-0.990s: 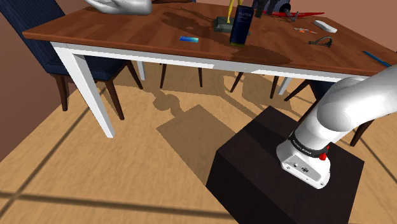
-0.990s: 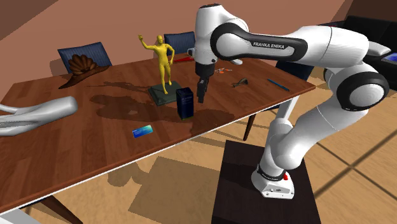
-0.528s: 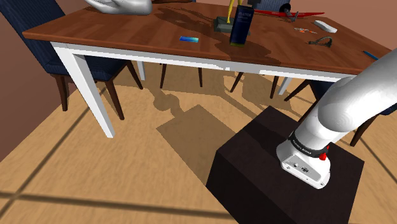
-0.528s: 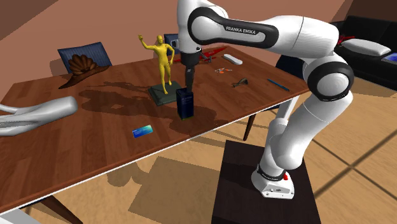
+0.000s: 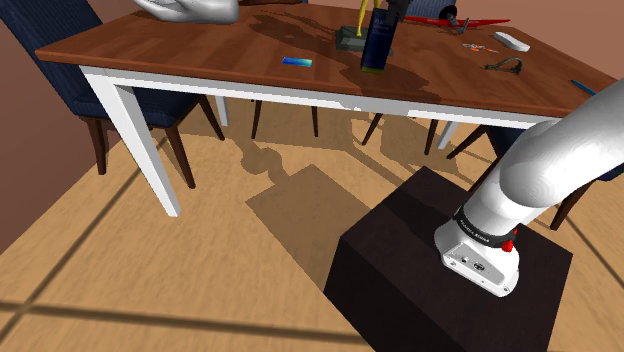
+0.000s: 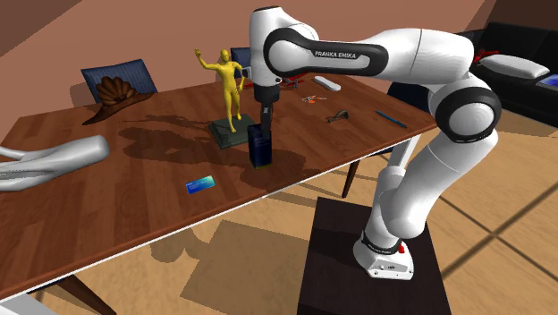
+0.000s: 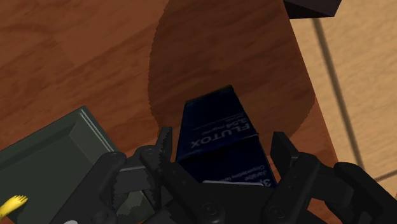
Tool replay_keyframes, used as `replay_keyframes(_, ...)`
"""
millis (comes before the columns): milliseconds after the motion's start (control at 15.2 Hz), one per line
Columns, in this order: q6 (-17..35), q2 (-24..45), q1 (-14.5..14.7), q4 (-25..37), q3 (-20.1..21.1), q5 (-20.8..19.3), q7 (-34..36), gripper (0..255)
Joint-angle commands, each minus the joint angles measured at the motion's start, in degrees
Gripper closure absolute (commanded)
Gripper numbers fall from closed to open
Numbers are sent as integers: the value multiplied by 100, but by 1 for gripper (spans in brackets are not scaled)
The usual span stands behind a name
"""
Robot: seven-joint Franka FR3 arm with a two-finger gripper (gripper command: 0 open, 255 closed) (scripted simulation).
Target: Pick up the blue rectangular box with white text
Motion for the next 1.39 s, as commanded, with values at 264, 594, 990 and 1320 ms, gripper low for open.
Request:
replay_keyframes(264, 10, -7, 0, -19, 0, 0, -2, 255)
replay_keyframes(594, -62, 24, 2, 84, 0, 4, 0, 255)
replay_keyframes(990, -532, 176, 13, 705, -3, 26, 1, 255)
replay_keyframes(1320, -935, 341, 21, 1271, -12, 48, -2, 255)
